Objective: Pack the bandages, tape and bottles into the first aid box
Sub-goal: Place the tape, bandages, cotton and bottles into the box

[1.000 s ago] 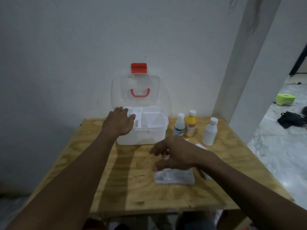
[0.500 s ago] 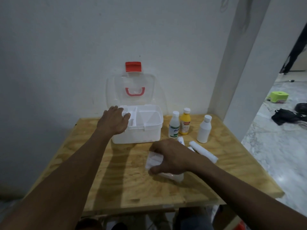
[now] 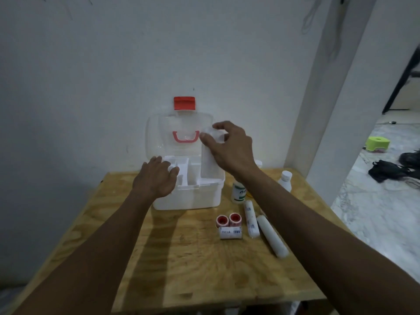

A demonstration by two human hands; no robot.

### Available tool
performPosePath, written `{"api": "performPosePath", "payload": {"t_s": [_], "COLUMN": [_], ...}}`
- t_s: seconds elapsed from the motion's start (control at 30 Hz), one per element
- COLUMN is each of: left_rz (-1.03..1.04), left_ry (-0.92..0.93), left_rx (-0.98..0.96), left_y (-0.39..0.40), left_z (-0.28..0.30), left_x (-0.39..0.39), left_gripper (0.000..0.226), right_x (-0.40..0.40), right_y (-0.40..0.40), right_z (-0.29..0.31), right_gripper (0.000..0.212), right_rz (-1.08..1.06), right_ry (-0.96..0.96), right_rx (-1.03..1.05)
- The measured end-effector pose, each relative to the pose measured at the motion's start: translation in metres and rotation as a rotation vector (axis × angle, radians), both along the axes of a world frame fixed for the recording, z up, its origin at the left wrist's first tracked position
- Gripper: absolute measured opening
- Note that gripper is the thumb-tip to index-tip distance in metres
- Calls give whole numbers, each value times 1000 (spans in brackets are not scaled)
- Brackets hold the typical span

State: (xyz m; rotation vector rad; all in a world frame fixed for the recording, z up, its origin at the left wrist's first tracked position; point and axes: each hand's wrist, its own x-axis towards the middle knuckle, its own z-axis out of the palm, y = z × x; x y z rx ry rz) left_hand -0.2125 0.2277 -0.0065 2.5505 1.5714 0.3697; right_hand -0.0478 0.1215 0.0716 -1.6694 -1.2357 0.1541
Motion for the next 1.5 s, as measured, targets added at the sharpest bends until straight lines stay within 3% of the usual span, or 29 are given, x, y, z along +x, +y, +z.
{"api": "performPosePath", "payload": {"t_s": [0.13,0.4,0.63,0.83,1.07,1.23,1.33,1.5], "left_rz": [4,-11,-1,0,4,6,1,6], "left_ry": [-5,-3,-12,-8,-1,7,8,23], "left_rx": [11,33,34,46,41,28,29,24], "left_y": [1,7,7,7,9,9,9,11], "left_z": [-2,-6,-8,-8,-10,-10,-10,-11], "left_x": [1,-1,0,0,0,-1,-1,0], "left_gripper": [56,56,57,57,57,57,57,57], "right_x": [1,-2,-11,-10,-7,-6,-6,-12], "right_y": [37,73,88,95,96,94,93,91], "right_z": [0,-38,-64,-75,-69,-66,-61,-57], "right_gripper": [52,43,49,55,24,20,28,60], "right_rz": [-47,-40,-23,-19,-81,-91,-55,15], "right_ry": [-21,-166,-221,-182,-58,-24,59,232], "right_rx": [-47,-377,-607,-659,-668,-697,-696,-681]}}
